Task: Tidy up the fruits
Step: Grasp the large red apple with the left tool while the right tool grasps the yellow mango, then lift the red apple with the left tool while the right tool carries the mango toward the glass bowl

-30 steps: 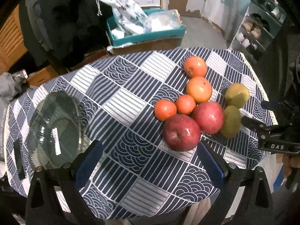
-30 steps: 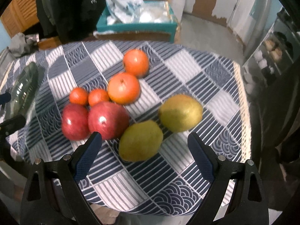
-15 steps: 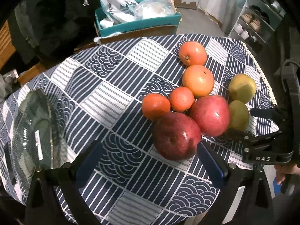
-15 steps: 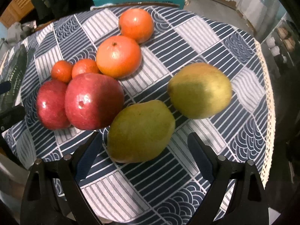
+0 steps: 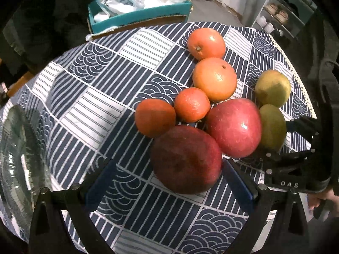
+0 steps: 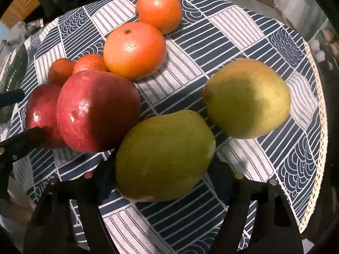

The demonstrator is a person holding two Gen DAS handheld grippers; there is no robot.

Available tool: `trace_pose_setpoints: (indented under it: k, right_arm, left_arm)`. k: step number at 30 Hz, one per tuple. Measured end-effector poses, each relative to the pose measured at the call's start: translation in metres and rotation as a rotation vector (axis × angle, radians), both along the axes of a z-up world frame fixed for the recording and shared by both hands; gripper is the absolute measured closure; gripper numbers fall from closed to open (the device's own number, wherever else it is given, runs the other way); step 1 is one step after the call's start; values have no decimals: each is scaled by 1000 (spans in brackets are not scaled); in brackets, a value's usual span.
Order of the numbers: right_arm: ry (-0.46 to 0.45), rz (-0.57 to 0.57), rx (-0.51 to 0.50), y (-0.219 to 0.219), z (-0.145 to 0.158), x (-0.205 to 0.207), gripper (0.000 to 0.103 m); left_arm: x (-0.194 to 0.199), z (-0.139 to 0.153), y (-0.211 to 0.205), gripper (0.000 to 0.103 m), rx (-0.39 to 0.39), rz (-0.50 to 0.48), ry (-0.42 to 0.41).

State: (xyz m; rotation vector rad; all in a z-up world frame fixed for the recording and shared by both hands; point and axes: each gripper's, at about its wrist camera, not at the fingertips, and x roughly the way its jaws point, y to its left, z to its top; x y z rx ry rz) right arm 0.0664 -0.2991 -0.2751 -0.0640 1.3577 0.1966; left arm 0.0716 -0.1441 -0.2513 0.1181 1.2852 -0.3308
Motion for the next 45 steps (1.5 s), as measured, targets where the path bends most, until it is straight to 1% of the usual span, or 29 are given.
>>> trace_pose_setpoints:
  k: [3,7,8,11,14,17,20,23,26,29,33,36,45]
  right_arm:
    - [-10,-18,5,-3,2,-2,27]
    - [-34,-59,8,-15,8,-7,28]
    - [-36,-70,14,-17,9,-14,28]
    - [-37,-94,14,-23,11,-16,29]
    - [-42,-101,11,-26,13,-17,29]
    - [-59,-101,6,-21,14,-16,29]
    - [-86,-98,2,-19,20,-16,29]
    - [-112,-99,-8,-16,26,-15,29]
    - [-136,-101,-9,-25,30,-16,29]
    - [-162,-104,-9,-43,39,-27,29]
    - [-214,-104,-8,-42,48,-29,29]
    - [-248,-100,-7,-33,55,-26,29]
    - [-377,-68,20,-14,91,-29,29]
  left_arm:
    - [1,-4,-2,3,-25,2,13]
    - [3,-12,-10,12,-32,-20,42]
    - [3,-14,-12,13,-35,-25,49]
    - [3,-18,-15,17,-47,-26,64]
    - [3,-19,-14,26,-95,-27,76]
    - [3,-19,-14,26,-89,-28,78]
    - [1,-19,-16,26,-73,-40,63]
    - [-3,-15,-15,27,-46,-36,31]
    - [-6,-9,-12,27,-47,-30,8]
    - [-9,2,-8,27,-49,-16,-17]
    - [-12,16,-3,27,-49,0,-47]
    - [-16,31,2,27,-69,1,-75]
    - [-25,67,13,27,-79,23,-165]
